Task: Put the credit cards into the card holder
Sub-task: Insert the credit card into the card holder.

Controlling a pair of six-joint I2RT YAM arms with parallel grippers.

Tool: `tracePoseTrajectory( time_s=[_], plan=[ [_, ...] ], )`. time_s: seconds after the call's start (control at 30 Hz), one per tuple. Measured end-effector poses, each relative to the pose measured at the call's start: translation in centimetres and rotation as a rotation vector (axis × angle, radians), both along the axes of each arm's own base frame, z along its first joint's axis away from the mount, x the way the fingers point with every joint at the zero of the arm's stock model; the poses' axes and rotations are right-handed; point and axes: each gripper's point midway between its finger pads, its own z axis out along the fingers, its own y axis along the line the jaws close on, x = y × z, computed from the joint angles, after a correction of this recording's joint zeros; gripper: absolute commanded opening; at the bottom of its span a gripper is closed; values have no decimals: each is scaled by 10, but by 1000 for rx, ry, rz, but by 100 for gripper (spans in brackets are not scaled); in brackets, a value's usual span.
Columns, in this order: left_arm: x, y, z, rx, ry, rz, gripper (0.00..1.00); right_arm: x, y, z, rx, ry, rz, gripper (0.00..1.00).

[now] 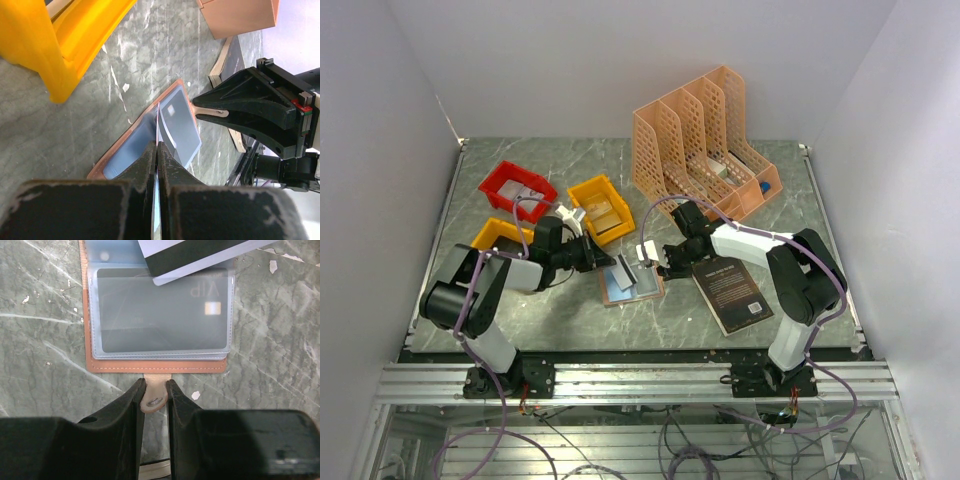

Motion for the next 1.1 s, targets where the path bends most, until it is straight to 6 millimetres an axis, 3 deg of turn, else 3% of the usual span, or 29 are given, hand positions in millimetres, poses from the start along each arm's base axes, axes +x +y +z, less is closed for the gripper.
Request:
tracePoseTrajectory(
  time_s=[1.1],
  plan=[
    [-28,-13,-14,10,116,-36,7,-2,3,0,-1,-1,8,21]
  ],
)
